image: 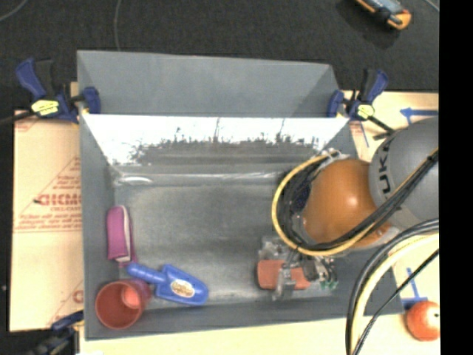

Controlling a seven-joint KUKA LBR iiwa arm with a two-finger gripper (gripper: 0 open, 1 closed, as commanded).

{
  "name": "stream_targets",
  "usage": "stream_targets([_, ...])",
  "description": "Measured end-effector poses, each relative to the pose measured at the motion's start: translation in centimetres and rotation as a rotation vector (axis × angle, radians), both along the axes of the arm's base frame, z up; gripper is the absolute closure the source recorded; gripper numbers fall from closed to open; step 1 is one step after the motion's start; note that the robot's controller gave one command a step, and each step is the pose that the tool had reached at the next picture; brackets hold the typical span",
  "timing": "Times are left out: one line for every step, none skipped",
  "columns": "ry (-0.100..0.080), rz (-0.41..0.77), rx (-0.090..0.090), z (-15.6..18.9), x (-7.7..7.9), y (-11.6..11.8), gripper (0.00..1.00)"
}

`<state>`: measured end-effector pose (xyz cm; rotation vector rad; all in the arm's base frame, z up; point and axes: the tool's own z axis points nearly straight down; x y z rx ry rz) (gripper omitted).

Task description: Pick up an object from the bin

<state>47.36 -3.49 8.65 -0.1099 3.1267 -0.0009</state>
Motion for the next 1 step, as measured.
stream_targets([-0.004, -0.001, -0.001, 3.28, 0.14, -0.05, 1.00])
